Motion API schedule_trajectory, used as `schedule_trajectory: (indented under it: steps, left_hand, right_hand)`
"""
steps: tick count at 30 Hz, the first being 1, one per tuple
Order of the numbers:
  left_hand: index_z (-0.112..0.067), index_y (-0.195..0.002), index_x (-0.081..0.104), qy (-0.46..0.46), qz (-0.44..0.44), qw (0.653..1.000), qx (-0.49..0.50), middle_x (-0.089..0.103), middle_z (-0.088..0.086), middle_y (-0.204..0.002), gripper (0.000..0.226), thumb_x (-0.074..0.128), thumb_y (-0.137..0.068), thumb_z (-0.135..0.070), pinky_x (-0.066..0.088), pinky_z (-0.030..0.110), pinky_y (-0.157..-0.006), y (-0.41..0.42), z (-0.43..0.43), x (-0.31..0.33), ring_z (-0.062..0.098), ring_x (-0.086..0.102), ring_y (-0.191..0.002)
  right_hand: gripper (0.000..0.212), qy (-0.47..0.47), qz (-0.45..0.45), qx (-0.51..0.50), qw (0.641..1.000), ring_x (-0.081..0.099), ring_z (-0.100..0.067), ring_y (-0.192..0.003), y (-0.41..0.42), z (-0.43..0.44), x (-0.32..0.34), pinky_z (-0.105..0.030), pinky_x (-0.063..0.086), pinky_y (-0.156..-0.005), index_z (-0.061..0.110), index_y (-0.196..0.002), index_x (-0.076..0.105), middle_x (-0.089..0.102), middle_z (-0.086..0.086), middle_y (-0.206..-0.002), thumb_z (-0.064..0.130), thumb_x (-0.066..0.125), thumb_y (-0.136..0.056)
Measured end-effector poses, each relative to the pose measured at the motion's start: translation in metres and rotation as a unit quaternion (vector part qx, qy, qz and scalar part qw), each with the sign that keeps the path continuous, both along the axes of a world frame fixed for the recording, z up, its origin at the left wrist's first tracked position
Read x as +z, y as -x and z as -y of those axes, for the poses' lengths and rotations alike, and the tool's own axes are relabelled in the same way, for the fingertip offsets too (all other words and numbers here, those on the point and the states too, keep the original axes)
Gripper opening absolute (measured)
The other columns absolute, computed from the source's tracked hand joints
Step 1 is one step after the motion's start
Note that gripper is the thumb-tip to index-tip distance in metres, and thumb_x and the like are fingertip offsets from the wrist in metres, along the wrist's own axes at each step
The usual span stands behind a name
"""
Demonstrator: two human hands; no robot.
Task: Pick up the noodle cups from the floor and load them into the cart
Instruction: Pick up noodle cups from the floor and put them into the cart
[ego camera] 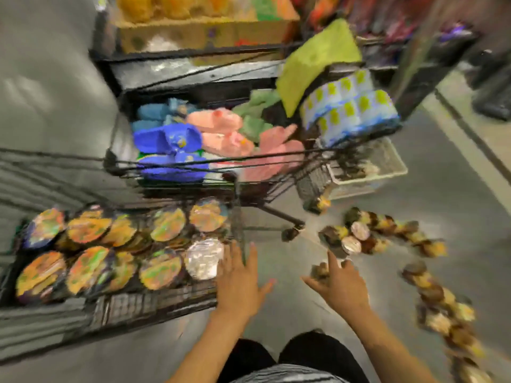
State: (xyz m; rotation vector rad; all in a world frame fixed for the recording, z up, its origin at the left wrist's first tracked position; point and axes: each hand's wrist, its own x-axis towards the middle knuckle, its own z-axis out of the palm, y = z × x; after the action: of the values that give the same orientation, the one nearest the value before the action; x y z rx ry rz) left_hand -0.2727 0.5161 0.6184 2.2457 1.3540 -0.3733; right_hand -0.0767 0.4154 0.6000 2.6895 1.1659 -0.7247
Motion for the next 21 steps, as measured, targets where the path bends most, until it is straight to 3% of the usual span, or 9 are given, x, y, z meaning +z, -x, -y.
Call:
schedule_trajectory:
  steps: [7,14,21]
  left_hand:
    - [-0.023,-0.155,-0.006,0.000,-0.034,0.980,-0.195,-0.013,0.019,-0.160,0.088,0.039,-0.092,-0.065,0.000,0.046,-0.119,-0.133,0.085,-0.009,0.035,-0.013,-0.148]
    - [-0.024,-0.155,-0.008,0.011,-0.058,0.946,-0.317,-0.006,0.020,-0.161,0.092,0.043,-0.090,-0.067,0.005,0.045,-0.119,-0.273,0.209,-0.019,0.037,-0.004,-0.148]
    - [-0.025,-0.154,-0.006,-0.009,-0.042,0.899,-0.436,-0.002,0.017,-0.161,0.092,0.042,-0.089,-0.069,0.010,0.045,-0.119,-0.380,0.292,-0.019,0.036,0.000,-0.148]
  right_hand:
    - [0.099,0.054,-0.036,-0.138,0.988,0.043,-0.033,-0.123,-0.095,0.146,-0.008,-0.039,0.041,-0.096,0.022,-0.152,0.015,0.043,-0.014,-0.136,0.082,0.042,-0.078]
    - [0.096,0.062,-0.064,-0.297,0.951,0.043,-0.032,-0.127,-0.202,0.301,0.001,-0.038,0.044,-0.095,0.022,-0.152,0.017,0.042,-0.014,-0.140,0.078,0.045,-0.080]
    - [0.098,0.057,-0.084,-0.419,0.902,0.039,-0.033,-0.131,-0.253,0.422,0.002,-0.039,0.041,-0.103,0.021,-0.153,0.013,0.039,-0.015,-0.144,0.079,0.044,-0.080]
